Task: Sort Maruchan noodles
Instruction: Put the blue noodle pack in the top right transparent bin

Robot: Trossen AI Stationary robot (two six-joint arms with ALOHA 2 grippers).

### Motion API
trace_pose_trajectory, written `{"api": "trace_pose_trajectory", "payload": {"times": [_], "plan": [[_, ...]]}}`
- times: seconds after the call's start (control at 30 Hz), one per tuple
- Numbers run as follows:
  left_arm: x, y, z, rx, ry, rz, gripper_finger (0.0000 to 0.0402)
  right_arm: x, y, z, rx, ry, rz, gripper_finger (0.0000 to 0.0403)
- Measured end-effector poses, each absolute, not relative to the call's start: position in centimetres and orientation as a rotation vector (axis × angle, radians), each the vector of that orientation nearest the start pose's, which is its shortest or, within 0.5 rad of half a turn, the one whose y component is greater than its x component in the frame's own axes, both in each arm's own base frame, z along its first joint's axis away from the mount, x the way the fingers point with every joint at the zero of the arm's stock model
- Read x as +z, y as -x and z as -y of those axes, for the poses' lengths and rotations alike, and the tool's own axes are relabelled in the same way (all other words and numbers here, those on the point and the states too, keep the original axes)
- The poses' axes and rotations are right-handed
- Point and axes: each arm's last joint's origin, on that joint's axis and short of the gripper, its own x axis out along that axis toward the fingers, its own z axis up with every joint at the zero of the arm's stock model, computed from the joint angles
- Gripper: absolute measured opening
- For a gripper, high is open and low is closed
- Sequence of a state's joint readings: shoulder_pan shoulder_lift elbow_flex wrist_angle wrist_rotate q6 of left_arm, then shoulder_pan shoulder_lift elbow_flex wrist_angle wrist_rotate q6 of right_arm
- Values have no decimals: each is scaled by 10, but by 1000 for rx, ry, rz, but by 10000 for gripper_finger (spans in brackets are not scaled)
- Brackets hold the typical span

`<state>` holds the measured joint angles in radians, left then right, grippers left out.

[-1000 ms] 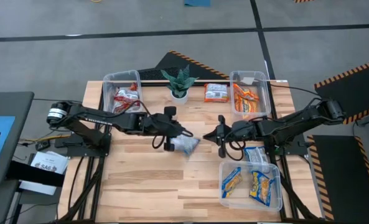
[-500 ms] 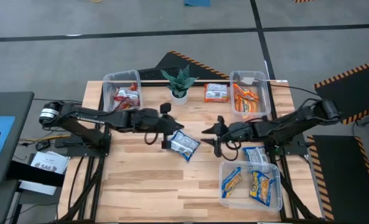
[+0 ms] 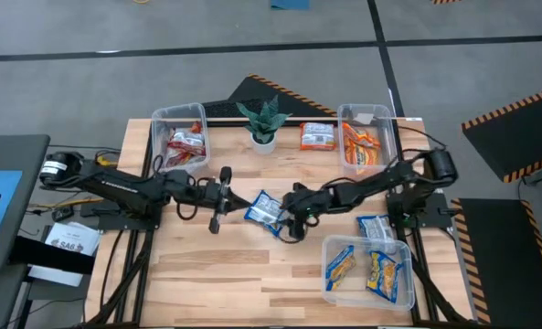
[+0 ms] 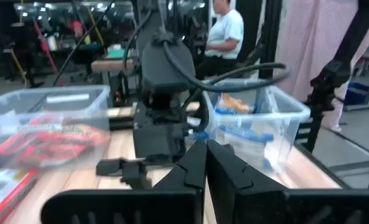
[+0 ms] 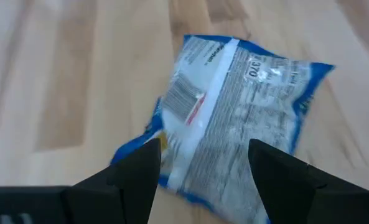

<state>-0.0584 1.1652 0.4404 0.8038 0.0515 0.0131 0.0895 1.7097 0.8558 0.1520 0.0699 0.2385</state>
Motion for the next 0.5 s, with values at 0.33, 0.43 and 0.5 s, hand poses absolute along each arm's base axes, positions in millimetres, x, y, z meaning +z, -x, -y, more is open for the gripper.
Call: {"api": "trace_pose_trajectory", "payload": {"times": [0.33, 0.43, 0.5], "plan": [[238, -234, 18, -100, -15, 88, 0, 119, -367, -26, -101, -120, -896, 264], [238, -234, 18, -94, -15, 89, 0, 115, -368, -25, -124, -106, -911, 244], [240, -234, 18, -90, -13, 103, 0, 115, -368, -24, -154, -96, -908, 209]]}}
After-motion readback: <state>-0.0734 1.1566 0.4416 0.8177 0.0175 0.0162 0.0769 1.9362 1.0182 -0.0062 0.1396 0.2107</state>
